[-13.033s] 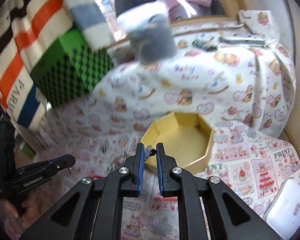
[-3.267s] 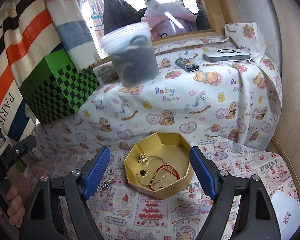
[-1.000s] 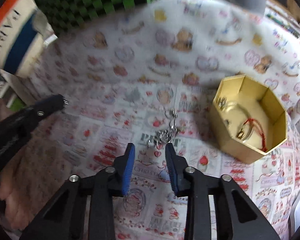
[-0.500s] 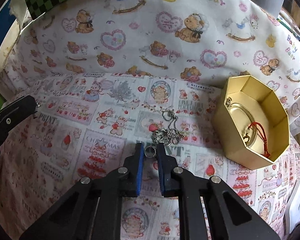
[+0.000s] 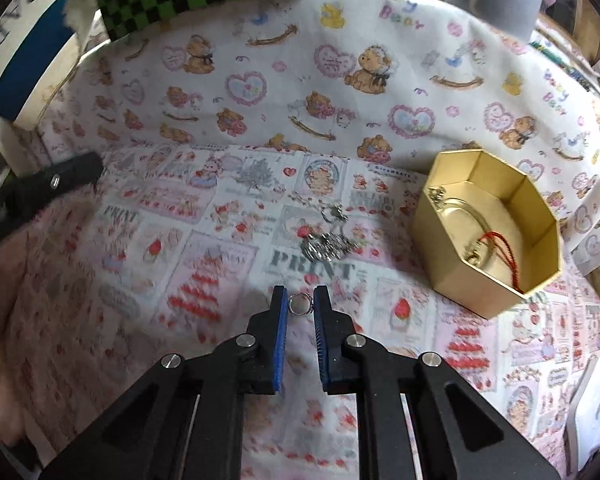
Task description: Organize jewelry
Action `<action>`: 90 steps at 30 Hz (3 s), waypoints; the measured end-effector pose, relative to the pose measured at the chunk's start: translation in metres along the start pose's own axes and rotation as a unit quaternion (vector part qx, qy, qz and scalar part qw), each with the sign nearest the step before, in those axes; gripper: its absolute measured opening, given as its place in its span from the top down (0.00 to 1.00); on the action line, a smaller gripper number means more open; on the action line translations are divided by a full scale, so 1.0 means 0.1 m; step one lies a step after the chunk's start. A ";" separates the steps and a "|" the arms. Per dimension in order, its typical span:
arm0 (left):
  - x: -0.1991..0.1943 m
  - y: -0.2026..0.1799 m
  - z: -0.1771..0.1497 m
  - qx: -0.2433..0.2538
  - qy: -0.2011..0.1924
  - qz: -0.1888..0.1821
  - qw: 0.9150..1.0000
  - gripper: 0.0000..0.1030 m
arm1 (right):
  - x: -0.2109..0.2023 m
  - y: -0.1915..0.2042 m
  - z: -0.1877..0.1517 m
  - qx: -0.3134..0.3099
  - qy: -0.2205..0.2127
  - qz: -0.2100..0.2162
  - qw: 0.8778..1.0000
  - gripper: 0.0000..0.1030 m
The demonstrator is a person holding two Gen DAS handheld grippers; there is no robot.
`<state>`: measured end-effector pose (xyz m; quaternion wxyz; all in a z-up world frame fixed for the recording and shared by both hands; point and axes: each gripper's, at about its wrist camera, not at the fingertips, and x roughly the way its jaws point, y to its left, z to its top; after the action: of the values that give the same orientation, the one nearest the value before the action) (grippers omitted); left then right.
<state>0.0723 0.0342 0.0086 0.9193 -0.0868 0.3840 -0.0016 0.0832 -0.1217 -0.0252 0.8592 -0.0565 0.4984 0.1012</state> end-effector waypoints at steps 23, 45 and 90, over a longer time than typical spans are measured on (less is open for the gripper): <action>-0.17 -0.32 -0.08 0.049 -0.028 -0.047 0.997 0.88 | -0.57 -0.77 -0.07 0.038 -0.141 0.005 0.989 0.86; 0.09 -1.74 0.14 0.133 -0.004 -0.129 0.983 0.88 | -0.50 -1.72 -0.07 0.185 -0.119 0.071 0.973 0.86; -0.59 -1.13 -0.14 0.132 -0.153 -0.068 0.977 0.28 | -0.55 -1.45 -0.10 0.123 -0.139 0.024 0.982 0.78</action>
<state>0.0285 -0.0753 0.0588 0.9681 0.0106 0.2288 -0.1014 0.0815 -0.2709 0.0166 0.9176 0.0761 0.3843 0.0670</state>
